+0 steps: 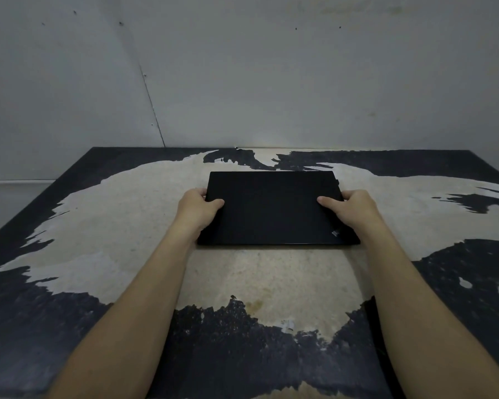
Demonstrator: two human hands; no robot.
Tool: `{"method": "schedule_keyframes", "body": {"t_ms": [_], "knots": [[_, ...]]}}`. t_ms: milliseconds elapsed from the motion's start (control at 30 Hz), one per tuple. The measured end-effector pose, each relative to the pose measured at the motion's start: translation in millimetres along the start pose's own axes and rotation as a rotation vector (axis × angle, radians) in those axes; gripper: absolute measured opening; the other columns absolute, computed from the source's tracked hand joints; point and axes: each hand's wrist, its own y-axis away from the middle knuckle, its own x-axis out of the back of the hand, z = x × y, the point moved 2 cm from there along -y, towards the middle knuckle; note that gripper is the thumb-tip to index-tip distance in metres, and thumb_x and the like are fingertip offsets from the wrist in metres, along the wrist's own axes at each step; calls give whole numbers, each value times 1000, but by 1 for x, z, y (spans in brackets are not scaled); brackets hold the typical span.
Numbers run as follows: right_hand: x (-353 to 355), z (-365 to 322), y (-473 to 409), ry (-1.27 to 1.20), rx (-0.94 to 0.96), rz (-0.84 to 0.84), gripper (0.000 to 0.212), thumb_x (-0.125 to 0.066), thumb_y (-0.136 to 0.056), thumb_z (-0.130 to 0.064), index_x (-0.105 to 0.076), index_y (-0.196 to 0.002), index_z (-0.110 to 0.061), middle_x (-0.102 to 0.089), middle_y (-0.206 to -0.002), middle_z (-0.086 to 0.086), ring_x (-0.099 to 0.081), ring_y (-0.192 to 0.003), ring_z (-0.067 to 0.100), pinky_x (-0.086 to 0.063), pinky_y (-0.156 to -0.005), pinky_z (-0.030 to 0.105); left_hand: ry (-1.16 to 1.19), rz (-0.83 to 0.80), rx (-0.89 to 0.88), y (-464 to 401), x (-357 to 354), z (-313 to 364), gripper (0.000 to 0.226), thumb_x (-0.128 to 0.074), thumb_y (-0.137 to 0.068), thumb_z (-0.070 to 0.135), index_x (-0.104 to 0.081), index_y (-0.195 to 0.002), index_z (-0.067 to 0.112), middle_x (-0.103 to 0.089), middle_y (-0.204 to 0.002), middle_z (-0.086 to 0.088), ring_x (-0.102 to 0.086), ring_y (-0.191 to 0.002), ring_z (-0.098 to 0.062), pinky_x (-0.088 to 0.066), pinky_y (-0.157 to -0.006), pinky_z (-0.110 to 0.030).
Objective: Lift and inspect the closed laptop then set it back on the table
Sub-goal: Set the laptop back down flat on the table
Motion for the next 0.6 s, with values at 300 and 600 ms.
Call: {"method": "schedule_keyframes", "body": {"t_ms": [300, 600], "knots": [[0, -2, 2, 30, -29, -3, 43, -84, -84, -45, -78, -103, -7, -81, -96, 14, -77, -89, 34, -65, -84, 55, -94, 15, 65, 4, 1, 0, 18, -79, -84, 33, -67, -97, 29, -75, -108, -2, -68, -108, -32, -53, -101, -50], [0, -2, 4, 52, -36, -2, 42, -85, -85, -41, -79, -99, -3, -80, -96, 17, -77, -90, 35, -64, -85, 55, -105, -11, 57, 6, 1, -3, 30, -76, -80, 38, -75, -106, 23, -78, -107, 0, -71, -103, -30, -55, -97, -48]]}}
